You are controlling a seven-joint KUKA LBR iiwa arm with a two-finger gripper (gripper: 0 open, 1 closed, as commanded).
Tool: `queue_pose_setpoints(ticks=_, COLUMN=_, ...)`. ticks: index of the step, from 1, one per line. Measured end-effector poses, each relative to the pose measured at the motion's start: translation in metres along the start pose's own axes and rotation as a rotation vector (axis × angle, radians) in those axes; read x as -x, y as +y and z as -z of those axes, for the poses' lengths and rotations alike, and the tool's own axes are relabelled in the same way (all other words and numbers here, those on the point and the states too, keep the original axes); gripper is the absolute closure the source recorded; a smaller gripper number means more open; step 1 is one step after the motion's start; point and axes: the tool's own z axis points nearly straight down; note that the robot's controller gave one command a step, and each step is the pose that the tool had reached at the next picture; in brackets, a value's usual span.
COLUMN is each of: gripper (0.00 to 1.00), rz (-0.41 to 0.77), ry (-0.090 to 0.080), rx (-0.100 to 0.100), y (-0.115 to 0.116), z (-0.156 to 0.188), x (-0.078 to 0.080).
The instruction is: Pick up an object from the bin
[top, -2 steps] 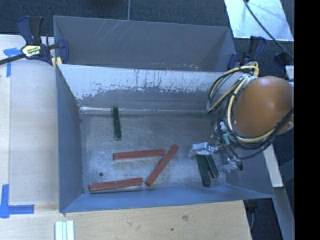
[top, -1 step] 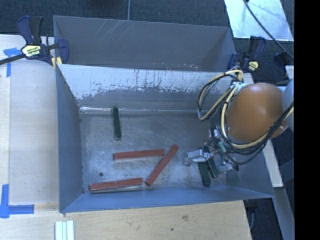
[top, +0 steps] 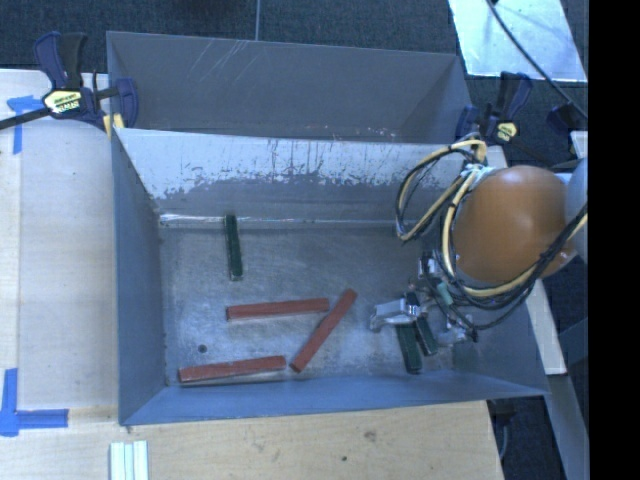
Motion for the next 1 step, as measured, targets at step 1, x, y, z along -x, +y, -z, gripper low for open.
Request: queue_pose_setpoints(ticks=1, gripper=1.0, rz=-0.001, ry=0.0, rx=0.0, y=0.0001, z=-0.0001, x=0.0)
